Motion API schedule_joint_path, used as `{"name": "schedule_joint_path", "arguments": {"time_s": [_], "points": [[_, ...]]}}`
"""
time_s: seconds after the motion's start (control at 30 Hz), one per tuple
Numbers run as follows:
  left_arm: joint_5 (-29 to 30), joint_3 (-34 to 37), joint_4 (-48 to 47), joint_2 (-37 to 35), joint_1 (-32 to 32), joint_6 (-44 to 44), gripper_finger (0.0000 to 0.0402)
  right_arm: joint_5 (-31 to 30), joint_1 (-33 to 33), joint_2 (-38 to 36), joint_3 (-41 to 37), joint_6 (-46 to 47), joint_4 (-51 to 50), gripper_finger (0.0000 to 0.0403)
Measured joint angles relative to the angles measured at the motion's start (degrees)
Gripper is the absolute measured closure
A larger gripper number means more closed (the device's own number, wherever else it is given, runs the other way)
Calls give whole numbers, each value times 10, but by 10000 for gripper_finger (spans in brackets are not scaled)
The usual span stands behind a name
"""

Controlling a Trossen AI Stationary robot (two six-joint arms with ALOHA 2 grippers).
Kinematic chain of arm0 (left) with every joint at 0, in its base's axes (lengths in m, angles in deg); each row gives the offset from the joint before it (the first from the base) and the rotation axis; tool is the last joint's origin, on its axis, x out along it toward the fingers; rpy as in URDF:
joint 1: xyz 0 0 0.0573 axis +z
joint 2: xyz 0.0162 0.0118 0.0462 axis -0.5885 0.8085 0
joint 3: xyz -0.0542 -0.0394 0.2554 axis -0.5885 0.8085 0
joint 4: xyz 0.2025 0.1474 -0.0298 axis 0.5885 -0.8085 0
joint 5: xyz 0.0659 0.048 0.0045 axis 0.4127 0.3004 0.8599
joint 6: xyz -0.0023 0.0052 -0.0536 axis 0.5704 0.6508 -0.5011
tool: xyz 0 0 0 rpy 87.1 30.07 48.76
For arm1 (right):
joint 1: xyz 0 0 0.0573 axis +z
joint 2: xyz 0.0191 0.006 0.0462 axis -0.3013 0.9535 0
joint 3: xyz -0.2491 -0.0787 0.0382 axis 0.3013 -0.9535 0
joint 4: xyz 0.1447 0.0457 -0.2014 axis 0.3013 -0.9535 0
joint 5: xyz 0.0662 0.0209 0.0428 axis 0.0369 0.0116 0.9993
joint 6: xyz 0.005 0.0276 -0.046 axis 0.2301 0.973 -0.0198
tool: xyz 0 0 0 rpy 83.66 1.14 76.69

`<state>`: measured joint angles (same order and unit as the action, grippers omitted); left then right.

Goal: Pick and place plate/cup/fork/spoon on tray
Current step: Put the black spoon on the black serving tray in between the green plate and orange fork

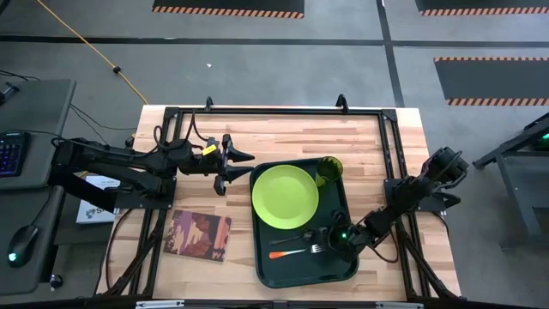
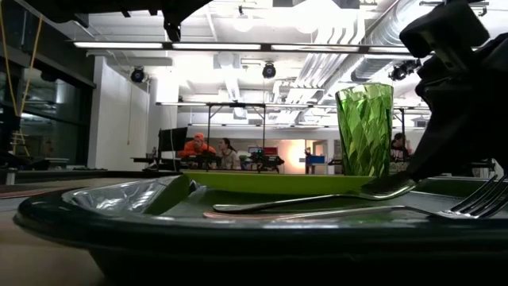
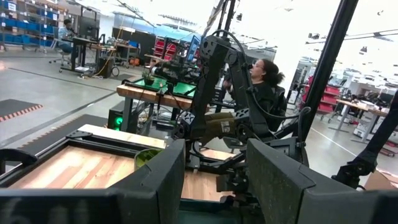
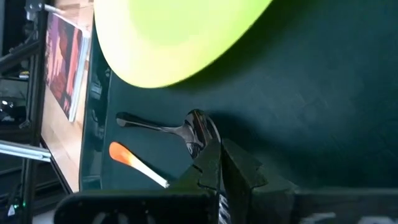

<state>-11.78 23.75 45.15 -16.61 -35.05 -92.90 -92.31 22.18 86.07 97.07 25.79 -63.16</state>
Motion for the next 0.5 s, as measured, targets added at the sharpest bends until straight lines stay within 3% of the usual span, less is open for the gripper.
{"name": "schedule_joint_path", "arguments": {"time_s": [0.5], "points": [[0,0,-1,0,0,0,241,3,1,0,0,-11,-13,387]]}}
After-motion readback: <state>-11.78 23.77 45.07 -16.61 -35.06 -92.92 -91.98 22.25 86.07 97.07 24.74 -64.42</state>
